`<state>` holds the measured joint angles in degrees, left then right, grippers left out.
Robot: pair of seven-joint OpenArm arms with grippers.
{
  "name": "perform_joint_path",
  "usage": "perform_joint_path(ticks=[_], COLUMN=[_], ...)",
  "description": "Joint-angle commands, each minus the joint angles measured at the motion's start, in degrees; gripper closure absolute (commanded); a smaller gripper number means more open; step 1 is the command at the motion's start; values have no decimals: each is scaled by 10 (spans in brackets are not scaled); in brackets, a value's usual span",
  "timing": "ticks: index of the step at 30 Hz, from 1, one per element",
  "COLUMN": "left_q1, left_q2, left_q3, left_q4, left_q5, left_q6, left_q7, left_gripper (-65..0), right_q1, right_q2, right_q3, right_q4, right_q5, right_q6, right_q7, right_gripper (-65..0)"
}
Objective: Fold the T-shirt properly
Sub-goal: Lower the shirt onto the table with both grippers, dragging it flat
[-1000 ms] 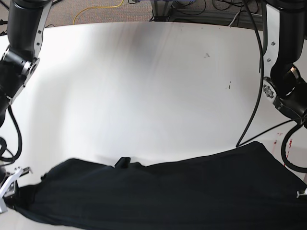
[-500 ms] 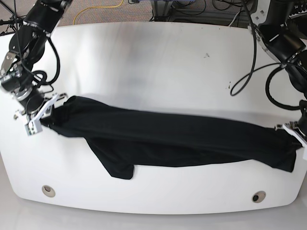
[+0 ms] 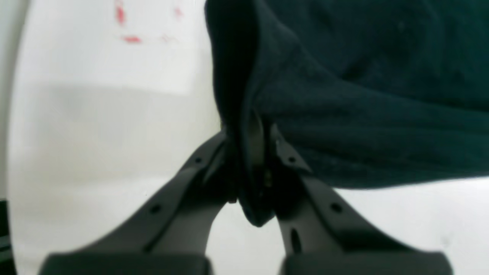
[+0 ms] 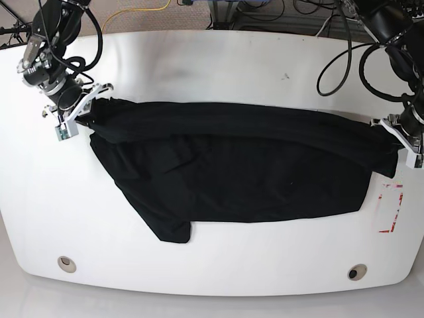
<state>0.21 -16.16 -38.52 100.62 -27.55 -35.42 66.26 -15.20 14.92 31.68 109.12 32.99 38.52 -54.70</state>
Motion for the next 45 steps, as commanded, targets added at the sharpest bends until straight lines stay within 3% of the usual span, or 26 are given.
perform_joint_path(ticks=[1,12,18,33,42,45], left_q1=[6,49,49,48,49,49], left_q2=[-11,-16,-35,-66,-71,-71], left_q3=[-1,17,18,39,49,55], left_q4=[11,-18,-69,-146,-147,-146], left_q5=[-4,-3,-3,-4,-4,-3], left_q6=[0,0,0,0,0,0], left_q7=[-18,-20,-20,-51,-52,-52], left_gripper=[0,0,0,-4,-133,-206], right_q1=[-8,-69,-102,-113,-112,-112], right_q2=[9,9,9,12,13,13], right_q3=[5,5,5,5,1,1], right_q4=[12,11,11,-35,-36,-36], right_q5=[7,6,6,5,5,5], right_q6=[-1,-1,-4,-3,-2,-3], right_q7=[13,11,11,12,12,12], right_gripper=[0,0,0,0,0,-13])
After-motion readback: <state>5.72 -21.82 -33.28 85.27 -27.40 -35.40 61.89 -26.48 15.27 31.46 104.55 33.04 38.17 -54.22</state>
